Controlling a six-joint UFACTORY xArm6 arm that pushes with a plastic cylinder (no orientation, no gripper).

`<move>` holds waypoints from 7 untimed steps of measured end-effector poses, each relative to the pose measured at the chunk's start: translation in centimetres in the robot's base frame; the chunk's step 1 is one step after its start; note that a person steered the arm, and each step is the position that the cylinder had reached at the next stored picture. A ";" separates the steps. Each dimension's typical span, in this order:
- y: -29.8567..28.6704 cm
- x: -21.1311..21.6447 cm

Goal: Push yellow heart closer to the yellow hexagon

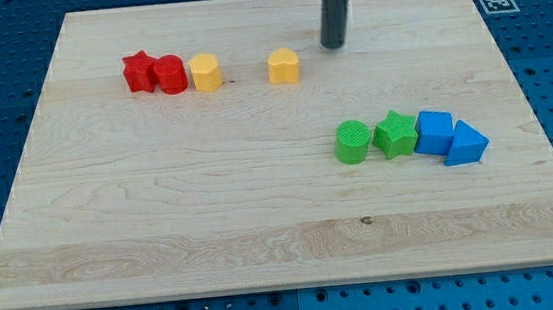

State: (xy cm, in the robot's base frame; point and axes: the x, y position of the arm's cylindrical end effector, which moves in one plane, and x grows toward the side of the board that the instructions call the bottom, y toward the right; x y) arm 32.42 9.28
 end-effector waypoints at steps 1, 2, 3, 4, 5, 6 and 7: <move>0.8 3.4; -0.6 4.8; -3.8 4.8; -6.6 4.8; -7.5 4.8; -4.3 4.5; 1.4 2.4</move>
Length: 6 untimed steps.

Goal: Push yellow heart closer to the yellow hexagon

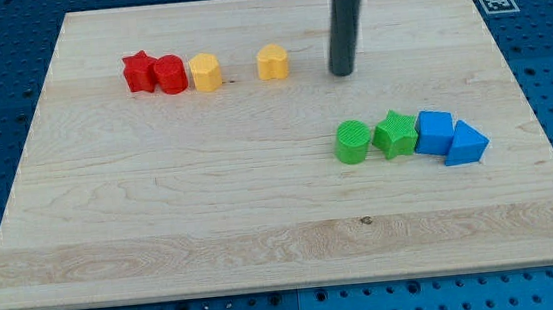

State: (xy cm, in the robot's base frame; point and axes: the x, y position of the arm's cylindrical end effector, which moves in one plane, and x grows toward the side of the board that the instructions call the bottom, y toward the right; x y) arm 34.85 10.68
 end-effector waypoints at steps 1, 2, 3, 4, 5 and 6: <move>0.4 -2.6; 0.3 -1.0; -1.5 1.9; -4.6 2.4; -5.1 0.8; -5.5 -1.9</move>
State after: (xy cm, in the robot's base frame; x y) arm 32.93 5.14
